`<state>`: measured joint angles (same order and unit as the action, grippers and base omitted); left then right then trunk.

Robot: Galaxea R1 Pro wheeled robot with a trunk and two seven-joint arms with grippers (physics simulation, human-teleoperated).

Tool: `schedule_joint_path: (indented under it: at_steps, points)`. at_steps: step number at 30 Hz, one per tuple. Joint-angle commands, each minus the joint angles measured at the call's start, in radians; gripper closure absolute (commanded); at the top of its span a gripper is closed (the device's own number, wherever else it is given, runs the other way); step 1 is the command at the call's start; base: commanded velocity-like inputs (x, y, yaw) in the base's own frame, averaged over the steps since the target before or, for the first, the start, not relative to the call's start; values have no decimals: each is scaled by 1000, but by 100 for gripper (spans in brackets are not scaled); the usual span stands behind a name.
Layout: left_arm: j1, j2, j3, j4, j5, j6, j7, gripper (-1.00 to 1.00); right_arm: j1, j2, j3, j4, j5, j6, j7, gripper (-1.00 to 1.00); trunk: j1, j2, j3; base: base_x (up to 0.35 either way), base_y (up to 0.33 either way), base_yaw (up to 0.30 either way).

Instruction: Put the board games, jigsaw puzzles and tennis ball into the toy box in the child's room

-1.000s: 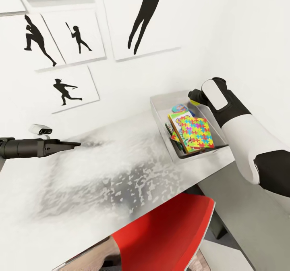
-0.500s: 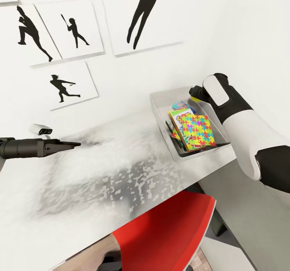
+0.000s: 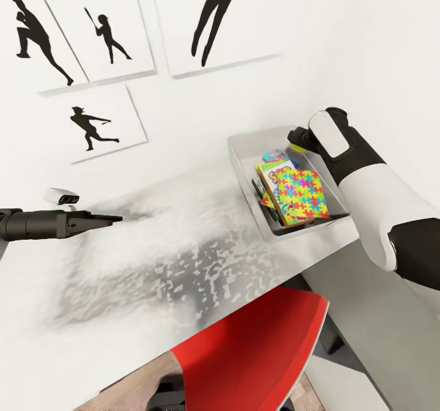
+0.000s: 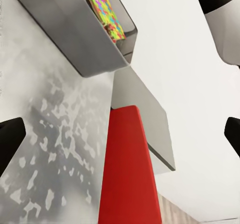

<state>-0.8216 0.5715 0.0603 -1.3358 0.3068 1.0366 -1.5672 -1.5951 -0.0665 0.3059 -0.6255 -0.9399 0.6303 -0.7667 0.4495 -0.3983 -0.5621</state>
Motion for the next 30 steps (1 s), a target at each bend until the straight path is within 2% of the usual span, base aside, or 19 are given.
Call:
schedule_joint_path:
  at_steps: [1, 14, 30]
  points:
    - [-1, 1, 0, 0, 0, 11, -4, -100, -4, -1, 7, 0, -10, 2, -9, 100, 1, -2, -3, 0, 0, 0]
    - [-1, 2, 0, 0, 1, 11, -4, -100, -34, 6, 7, 26, -10, 3, -9, 100, 1, -2, -24, 0, 0, 0]
    - [-6, 3, 0, 0, 2, 11, -4, -100, -46, 0, 6, 27, -13, 8, -9, 100, 1, -2, -50, 0, 0, 0]
